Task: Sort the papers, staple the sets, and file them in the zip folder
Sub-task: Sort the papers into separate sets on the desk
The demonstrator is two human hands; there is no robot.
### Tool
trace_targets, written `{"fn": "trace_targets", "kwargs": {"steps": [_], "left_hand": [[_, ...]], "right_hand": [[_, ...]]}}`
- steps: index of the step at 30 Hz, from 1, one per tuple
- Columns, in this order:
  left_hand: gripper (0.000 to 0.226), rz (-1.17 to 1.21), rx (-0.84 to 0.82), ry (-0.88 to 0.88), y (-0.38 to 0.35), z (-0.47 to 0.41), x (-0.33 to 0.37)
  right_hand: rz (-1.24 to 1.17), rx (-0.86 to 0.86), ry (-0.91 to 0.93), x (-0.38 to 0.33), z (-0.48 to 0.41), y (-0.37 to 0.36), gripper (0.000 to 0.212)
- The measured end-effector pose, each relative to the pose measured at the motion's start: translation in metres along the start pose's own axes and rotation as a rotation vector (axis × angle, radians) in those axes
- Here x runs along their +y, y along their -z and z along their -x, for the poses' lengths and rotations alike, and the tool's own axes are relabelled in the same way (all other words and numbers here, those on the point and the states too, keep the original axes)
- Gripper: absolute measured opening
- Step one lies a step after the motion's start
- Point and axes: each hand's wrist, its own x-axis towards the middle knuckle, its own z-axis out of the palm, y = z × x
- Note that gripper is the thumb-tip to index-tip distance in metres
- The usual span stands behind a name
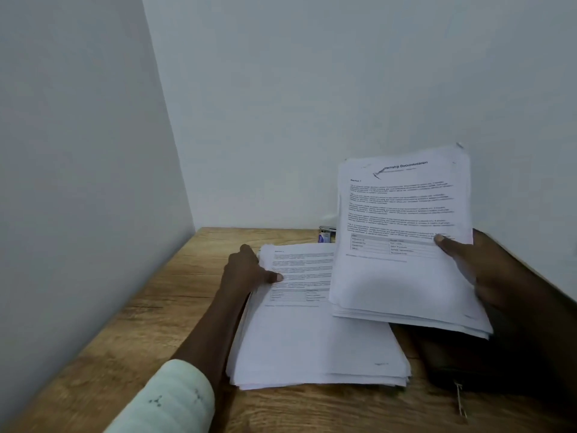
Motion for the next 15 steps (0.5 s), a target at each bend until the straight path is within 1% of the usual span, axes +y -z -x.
{"fn": "trace_targets", "kwargs": {"steps": [2,6,7,8,9,11,12,13,15], "left_hand": [[0.048,-0.039,0.049,0.009,0.0,-0.003,0.002],[0.013,0.109,0.261,0.036,-0.002,-0.004,-0.006],[0.01,0.14,0.316,0.038,-0.002,-0.004,-0.01],[0.012,0.166,0.365,0.034,-0.002,-0.002,-0.013],[0.015,0.19,0.405,0.015,-0.001,0.001,-0.014],[0.015,0.252,0.459,-0.086,0.005,0.006,-0.014],[0.012,0.3,0.462,-0.143,0.008,0.006,-0.012],[0.008,0.401,0.434,-0.181,0.012,0.006,-0.011],[0.006,0.765,0.253,-0.216,0.018,0.007,-0.006]], "right_hand": [[0.0,0.005,0.009,0.0,0.001,0.0,0.096],[0.003,0.026,-0.015,0.0,0.001,-0.001,0.105],[0.0,0.041,-0.012,-0.001,0.001,-0.002,0.104],[-0.007,0.051,-0.006,-0.004,0.002,-0.003,0.099],[-0.011,0.054,-0.004,-0.008,0.005,-0.006,0.089],[-0.044,0.05,-0.018,-0.016,0.008,-0.009,0.049],[-0.054,0.054,-0.038,-0.016,0.008,-0.006,0.036],[-0.064,0.058,-0.054,-0.017,0.009,-0.004,0.034],[-0.091,0.041,-0.067,-0.021,0.011,0.0,0.036]]}}
